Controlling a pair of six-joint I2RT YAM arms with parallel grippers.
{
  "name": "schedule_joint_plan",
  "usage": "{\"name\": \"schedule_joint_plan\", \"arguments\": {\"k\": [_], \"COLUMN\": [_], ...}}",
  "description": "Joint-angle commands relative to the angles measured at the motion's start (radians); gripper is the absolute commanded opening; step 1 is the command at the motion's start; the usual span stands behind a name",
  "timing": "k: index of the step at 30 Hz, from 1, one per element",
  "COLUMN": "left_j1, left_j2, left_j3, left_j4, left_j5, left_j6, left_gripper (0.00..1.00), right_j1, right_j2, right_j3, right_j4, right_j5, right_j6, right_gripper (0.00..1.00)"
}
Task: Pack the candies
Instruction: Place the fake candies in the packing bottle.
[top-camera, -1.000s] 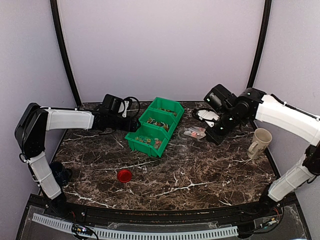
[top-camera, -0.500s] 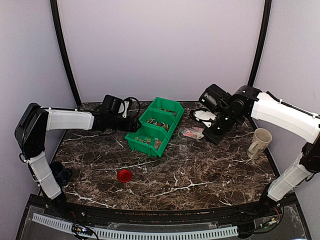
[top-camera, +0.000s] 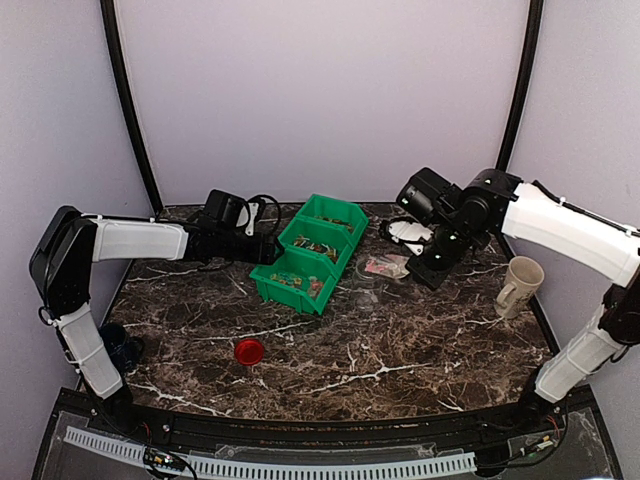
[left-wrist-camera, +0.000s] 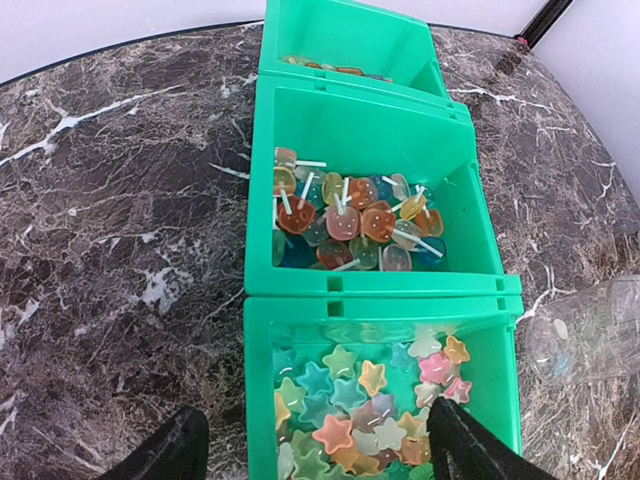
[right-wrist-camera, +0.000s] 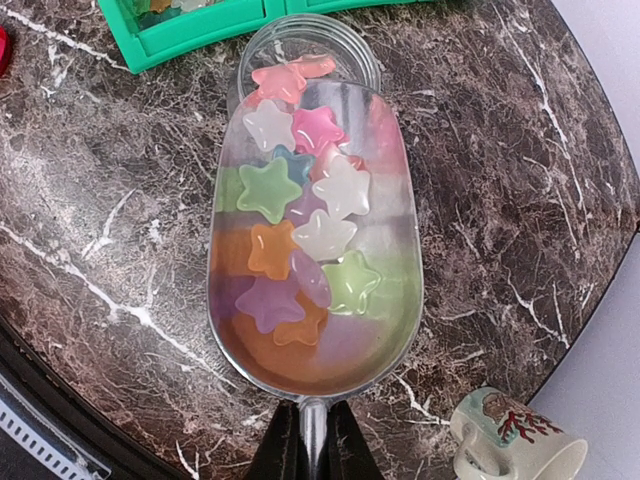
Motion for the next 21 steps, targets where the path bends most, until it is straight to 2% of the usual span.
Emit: {"name": "schedule_joint_plan", "arguments": {"k": [1,21], "left_j1": [0.006,0.005], "left_j2": [-0.006,0.001], "left_j3": [-0.009,-0.008], "left_j4": [0.024,0.034], "left_j5": [0.021,0.040], "left_j6": [-0.015,-0.025], "left_gripper": [0.78,0.78], "right_j1": [0.016,0.045], "right_j2": [0.010,0.053], "right_j3": [0.037,0.096], "right_j4": [-0.008,-0.063], "right_j5": [0.027,0.099], "right_j6": [0.018,0.031], "right_gripper": [0.00,0.00]}}
